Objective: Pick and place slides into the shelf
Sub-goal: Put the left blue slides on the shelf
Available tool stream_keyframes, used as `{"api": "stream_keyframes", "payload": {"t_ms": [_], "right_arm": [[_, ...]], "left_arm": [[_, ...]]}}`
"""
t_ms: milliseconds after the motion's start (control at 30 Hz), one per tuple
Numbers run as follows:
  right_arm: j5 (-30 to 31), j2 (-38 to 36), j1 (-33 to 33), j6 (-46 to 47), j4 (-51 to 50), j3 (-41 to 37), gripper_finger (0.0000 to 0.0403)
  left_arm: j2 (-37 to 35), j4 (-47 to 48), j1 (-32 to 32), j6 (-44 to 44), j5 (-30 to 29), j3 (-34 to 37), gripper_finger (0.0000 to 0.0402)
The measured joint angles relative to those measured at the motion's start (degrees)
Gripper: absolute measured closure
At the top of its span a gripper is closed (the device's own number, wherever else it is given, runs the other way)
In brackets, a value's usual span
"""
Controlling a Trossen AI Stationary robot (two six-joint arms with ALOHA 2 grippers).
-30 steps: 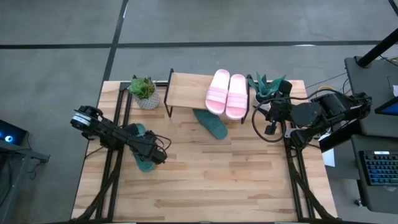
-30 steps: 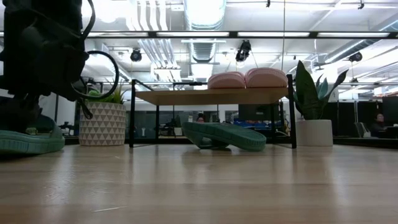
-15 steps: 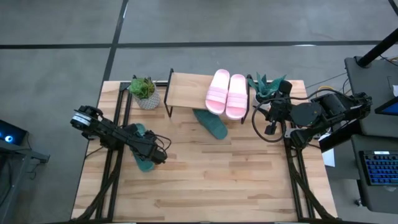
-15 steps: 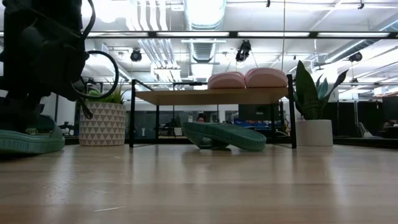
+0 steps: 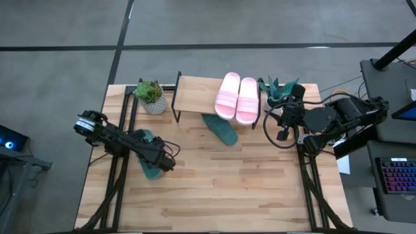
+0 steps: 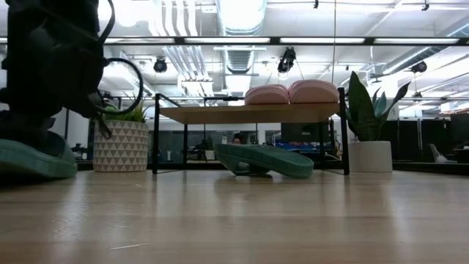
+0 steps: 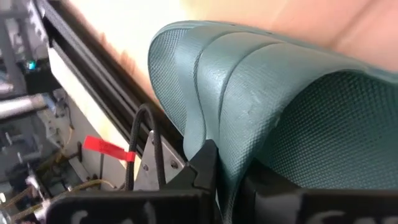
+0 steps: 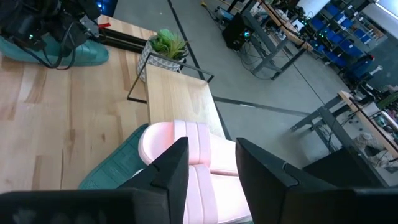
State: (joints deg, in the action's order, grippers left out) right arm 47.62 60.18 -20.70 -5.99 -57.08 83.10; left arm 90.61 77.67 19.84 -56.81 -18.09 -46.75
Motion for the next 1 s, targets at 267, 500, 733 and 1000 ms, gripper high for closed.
{"api": "stream_keyframes", "payload": {"t_ms": [267,500,733,1000], "right_arm": [[0.0,0.0,0.0,-0.01,0.02,0.01,0.0281],[0.0,0.0,0.01,-0.01,0.02,-0.01,0.0279],[0.0,0.0,0.0,-0.01,0.01,-0.01,0.0281],[0.0,0.0,-0.01,-0.03,0.02,-0.01,0.0283]], "left_arm": [[0.0,-0.14,0.02,7.19,-2.45,-6.74,0.04],[0.0,-0.42,0.04,12.05,-8.65,-14.11,0.0401],[0.0,-0.34,0.07,15.64,-11.17,-19.23,0.0401],[0.0,-0.79,0.17,16.52,-17.28,-22.01,0.0401]]}}
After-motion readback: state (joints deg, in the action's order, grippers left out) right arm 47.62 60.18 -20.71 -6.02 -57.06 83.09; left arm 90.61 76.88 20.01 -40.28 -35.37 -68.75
